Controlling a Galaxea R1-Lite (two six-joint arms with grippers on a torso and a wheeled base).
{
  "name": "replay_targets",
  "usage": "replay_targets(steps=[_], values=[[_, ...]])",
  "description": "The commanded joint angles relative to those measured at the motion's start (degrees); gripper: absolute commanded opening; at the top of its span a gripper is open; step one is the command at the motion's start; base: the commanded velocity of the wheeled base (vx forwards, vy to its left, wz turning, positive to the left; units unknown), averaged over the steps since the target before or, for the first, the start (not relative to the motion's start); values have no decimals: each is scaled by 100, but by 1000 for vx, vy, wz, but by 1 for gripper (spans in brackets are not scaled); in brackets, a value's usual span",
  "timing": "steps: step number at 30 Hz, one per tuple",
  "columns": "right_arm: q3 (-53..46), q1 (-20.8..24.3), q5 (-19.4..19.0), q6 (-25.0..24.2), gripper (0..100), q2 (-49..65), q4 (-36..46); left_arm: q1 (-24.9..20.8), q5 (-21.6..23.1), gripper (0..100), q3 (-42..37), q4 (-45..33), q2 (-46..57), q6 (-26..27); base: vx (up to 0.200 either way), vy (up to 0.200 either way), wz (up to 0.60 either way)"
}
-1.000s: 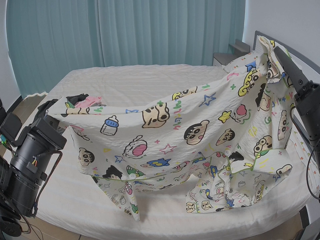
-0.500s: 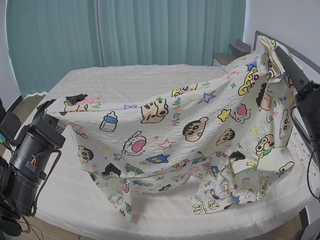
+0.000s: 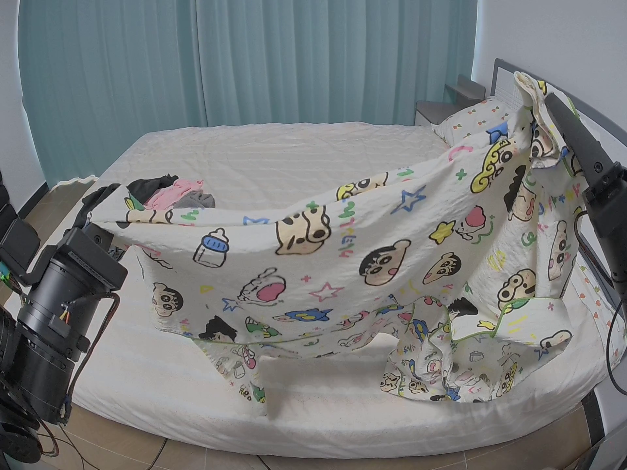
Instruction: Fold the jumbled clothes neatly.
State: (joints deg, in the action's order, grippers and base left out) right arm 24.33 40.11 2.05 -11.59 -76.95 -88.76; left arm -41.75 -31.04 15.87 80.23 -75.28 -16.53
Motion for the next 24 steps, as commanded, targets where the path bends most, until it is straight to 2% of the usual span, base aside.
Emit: replay_targets(steps=[1, 8, 24], values=[[-34, 23, -64, -10, 0, 171, 43, 0, 1, 0, 39, 2, 31, 1, 0, 0, 0], [-218, 32, -337, -18, 0, 373, 254, -8, 19, 0, 30, -7, 145, 1, 0, 0, 0], [-297, 32, -372, -18, 0, 329, 359, -8, 28, 0, -14, -7, -13, -26, 0, 0, 0]])
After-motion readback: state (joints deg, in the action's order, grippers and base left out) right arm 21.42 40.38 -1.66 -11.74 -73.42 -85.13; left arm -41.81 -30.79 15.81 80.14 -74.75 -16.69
